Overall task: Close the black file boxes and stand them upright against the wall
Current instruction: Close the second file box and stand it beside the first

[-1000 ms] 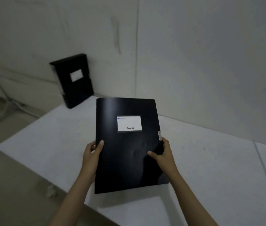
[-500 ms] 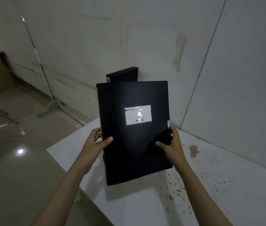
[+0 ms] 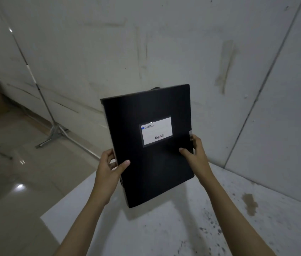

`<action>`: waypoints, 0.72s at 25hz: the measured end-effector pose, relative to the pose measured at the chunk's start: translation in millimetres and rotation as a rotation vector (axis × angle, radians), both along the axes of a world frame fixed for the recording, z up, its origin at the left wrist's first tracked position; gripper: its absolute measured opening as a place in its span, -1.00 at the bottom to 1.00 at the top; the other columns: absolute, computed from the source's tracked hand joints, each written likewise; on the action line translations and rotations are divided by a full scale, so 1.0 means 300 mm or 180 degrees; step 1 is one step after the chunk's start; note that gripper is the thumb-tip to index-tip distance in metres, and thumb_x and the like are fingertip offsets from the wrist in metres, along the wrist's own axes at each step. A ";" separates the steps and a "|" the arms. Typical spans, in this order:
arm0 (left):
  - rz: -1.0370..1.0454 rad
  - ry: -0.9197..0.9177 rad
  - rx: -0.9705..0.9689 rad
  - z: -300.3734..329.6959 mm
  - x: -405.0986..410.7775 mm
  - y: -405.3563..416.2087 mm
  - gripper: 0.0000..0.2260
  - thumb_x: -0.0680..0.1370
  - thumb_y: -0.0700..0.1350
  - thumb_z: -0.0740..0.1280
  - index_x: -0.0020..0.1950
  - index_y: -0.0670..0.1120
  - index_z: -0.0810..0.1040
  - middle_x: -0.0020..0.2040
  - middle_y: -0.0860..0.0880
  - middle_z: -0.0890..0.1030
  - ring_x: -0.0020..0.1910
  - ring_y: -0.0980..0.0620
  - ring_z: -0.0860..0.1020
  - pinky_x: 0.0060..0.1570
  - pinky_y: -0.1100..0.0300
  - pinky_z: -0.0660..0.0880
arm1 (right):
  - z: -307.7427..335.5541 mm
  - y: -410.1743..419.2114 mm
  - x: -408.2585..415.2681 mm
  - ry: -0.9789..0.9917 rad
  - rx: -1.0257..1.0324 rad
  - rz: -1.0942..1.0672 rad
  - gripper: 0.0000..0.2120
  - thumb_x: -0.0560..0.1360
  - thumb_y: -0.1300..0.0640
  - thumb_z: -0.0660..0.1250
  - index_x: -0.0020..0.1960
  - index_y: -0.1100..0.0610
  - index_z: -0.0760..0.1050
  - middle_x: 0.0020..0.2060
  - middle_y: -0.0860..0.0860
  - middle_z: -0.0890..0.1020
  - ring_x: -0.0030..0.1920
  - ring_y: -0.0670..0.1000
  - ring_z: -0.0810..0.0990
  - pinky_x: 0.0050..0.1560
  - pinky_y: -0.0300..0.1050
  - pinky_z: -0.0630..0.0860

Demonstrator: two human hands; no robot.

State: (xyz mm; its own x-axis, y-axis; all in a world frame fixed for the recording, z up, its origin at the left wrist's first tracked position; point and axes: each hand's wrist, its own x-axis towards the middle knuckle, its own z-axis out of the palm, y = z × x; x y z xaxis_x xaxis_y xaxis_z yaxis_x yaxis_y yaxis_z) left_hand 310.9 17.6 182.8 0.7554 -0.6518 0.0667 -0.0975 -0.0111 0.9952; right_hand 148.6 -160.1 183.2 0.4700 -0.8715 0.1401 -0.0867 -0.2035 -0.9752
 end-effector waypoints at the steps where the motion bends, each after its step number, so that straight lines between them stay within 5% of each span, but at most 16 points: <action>1: 0.0032 0.0006 -0.0034 -0.003 0.018 -0.018 -0.56 0.45 -0.17 0.39 0.28 -0.04 0.35 0.24 0.01 0.50 0.16 -0.01 0.53 0.15 0.06 0.50 | 0.008 -0.019 0.035 0.0016 0.0027 -0.0001 -0.48 0.49 0.25 0.28 0.38 0.08 0.19 0.29 0.02 0.40 0.23 -0.04 0.39 0.18 -0.13 0.37; 4: 0.0101 -0.0073 -0.0131 -0.008 0.073 -0.080 -0.58 0.45 -0.22 0.38 0.25 -0.03 0.34 0.17 0.04 0.48 0.06 0.15 0.51 -0.03 0.29 0.45 | 0.033 -0.063 0.141 0.0160 0.0025 -0.0056 -0.45 0.50 0.24 0.28 0.41 0.08 0.13 0.38 0.07 0.32 0.30 -0.01 0.34 0.24 -0.12 0.35; 8: 0.0225 -0.0199 -0.0084 -0.048 0.157 -0.169 -0.57 0.43 -0.25 0.40 0.25 -0.10 0.34 0.14 -0.02 0.47 0.10 0.00 0.47 0.09 0.12 0.44 | 0.096 -0.062 0.278 0.0072 -0.0457 -0.0087 -0.28 0.49 0.19 0.31 0.49 0.03 -0.05 0.46 -0.03 0.11 0.48 0.05 0.13 0.46 0.00 0.18; 13: 0.0297 -0.0157 -0.0041 -0.130 0.199 -0.262 -0.62 0.40 -0.33 0.40 0.08 -0.07 0.32 0.03 -0.08 0.46 0.03 -0.06 0.47 -0.03 0.17 0.42 | 0.203 0.015 0.432 -0.0222 -0.1184 0.0259 -0.23 0.42 -0.10 0.35 0.43 -0.32 -0.09 0.50 -0.17 -0.20 0.49 -0.20 -0.16 0.39 -0.14 0.09; 18: 0.0337 0.0224 0.0105 -0.261 0.206 -0.308 -0.66 0.41 -0.33 0.40 0.04 -0.12 0.32 0.00 -0.13 0.48 0.00 -0.13 0.50 -0.23 0.34 0.39 | 0.127 0.030 0.525 0.0708 -0.1642 0.0372 -0.22 0.29 -0.17 0.45 0.41 -0.21 0.16 0.47 -0.24 -0.29 0.51 0.05 -0.30 0.43 0.36 0.09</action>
